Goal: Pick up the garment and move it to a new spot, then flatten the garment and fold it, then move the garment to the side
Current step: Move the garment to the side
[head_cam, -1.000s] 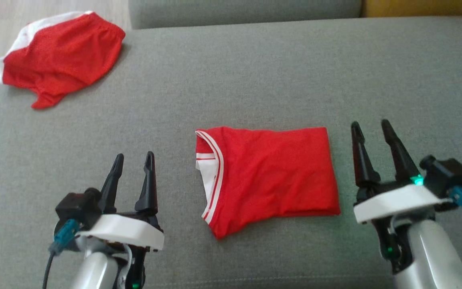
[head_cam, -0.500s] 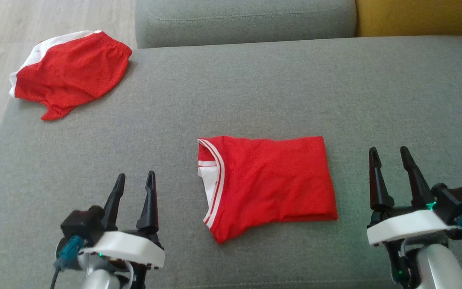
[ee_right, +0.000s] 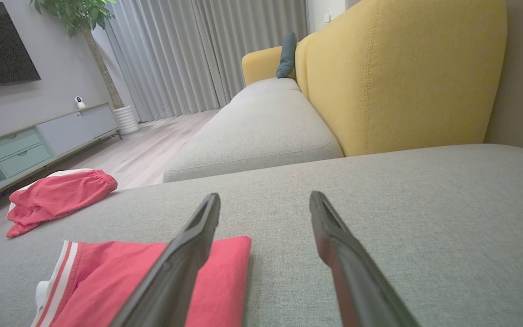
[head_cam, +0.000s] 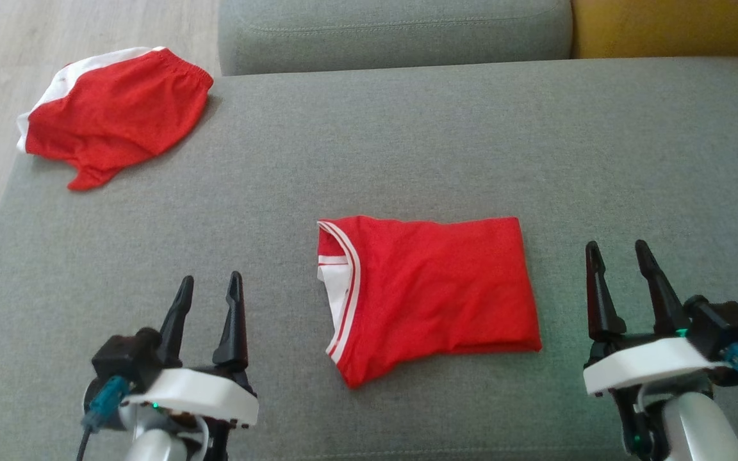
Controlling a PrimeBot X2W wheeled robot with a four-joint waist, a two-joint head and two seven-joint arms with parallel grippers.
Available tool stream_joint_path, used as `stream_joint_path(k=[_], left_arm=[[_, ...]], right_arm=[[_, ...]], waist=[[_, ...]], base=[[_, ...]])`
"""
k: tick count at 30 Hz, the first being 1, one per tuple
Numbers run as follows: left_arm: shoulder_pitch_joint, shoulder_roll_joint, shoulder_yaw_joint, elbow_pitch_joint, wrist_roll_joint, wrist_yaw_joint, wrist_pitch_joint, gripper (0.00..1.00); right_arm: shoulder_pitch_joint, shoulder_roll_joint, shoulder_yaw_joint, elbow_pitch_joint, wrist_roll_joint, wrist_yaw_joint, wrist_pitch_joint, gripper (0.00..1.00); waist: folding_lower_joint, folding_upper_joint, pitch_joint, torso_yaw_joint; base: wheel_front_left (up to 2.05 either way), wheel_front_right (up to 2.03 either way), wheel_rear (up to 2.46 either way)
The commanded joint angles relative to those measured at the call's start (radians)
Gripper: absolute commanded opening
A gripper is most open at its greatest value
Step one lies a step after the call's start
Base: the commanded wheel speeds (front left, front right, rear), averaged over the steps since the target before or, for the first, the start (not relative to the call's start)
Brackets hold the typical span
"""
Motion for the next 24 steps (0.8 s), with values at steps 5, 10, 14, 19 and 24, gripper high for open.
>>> stream_joint_path(k=[5, 10, 14, 19, 24], left_arm=[[-0.017, -0.007, 0.04, -0.029, 0.013, -0.009, -0.012, 1.0], [-0.014, -0.012, 0.043, -0.024, 0.014, -0.015, -0.012, 1.0], [-0.016, -0.017, 0.038, -0.02, 0.016, -0.019, -0.012, 1.0], [-0.023, -0.027, 0.033, -0.016, 0.011, -0.025, -0.012, 1.0], [-0.033, -0.036, 0.03, -0.009, 0.008, -0.029, -0.012, 1.0]], right_arm=[[-0.025, -0.003, 0.022, -0.03, -0.008, 0.007, 0.001, 1.0], [-0.021, -0.003, 0.028, -0.011, 0.0, 0.007, 0.069, 1.0], [-0.03, -0.003, 0.038, 0.017, -0.007, 0.007, 0.182, 1.0], [-0.064, -0.003, 0.023, 0.054, -0.012, 0.007, 0.284, 1.0], [-0.106, -0.003, 0.015, 0.097, -0.001, 0.007, 0.336, 1.0]], waist=[[0.0, 0.0, 0.002, -0.001], [0.0, 0.0, 0.001, 0.003], [0.0, 0.0, 0.009, 0.015], [0.0, 0.0, 0.04, 0.042], [0.0, 0.0, 0.069, 0.07]], base=[[0.0, 0.0, 0.0], [0.0, 0.0, 0.0], [0.0, 0.0, 0.0], [0.0, 0.0, 0.0], [0.0, 0.0, 0.0]])
